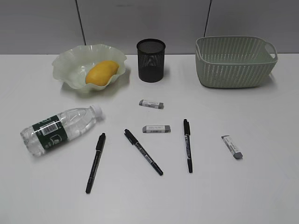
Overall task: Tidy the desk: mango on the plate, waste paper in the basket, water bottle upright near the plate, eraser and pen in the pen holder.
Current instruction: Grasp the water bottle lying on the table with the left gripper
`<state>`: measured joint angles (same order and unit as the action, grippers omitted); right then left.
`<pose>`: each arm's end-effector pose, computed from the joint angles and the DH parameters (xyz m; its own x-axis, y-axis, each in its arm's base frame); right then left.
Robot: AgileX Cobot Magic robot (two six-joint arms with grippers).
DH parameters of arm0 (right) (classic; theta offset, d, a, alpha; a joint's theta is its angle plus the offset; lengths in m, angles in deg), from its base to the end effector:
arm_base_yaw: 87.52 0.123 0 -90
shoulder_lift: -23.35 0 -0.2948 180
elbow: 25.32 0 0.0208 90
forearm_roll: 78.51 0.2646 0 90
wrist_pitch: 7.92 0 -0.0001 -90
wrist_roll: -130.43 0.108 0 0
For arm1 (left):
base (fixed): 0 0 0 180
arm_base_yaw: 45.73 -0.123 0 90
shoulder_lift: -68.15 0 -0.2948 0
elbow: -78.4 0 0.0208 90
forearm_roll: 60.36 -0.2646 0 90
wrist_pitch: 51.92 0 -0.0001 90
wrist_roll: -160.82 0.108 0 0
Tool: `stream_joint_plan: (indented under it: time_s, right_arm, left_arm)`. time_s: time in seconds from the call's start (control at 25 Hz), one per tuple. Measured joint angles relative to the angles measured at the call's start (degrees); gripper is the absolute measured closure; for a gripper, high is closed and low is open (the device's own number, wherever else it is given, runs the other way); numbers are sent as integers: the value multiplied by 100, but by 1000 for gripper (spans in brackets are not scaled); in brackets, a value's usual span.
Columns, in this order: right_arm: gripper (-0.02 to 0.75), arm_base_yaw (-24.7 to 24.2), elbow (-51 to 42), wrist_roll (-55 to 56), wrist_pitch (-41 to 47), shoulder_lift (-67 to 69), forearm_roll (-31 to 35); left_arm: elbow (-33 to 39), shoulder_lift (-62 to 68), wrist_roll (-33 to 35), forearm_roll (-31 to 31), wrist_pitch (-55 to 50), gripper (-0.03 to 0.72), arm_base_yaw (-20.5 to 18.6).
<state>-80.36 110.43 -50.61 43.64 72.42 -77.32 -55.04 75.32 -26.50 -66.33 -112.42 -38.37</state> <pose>0.1330 0.0185 0.2628 -0.8108 -0.1071 -0.5754 -0.1382 0.9904 0.0103 0.0079 0.0088 0.2891 -0.4072 -0.0240 -0.9130 0.0146 0.9994 -0.0327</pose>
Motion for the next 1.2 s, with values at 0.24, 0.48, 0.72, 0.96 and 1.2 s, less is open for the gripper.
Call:
stream_joint_plan:
  time_s: [0.24,0.48,0.72,0.96,1.2]
  right_arm:
    - [183,0,-302,18,788,-2009,-83]
    - [185,0,-374,159,827,-3625,-216]
    - [186,0,-400,206,823,-4192,-235]
    - [186,0,-406,206,823,-4192,-235]
    - [186,0,-406,206,823,-4192,-235]
  left_arm:
    - [0,0,0,5,5,189,0]
    - [0,0,0,30,5,206,0]
    - [0,0,0,82,4,207,-4]
    - [0,1125,468,217,44,180,-4]
    - [-476,3963,987,465,1020,10,125]
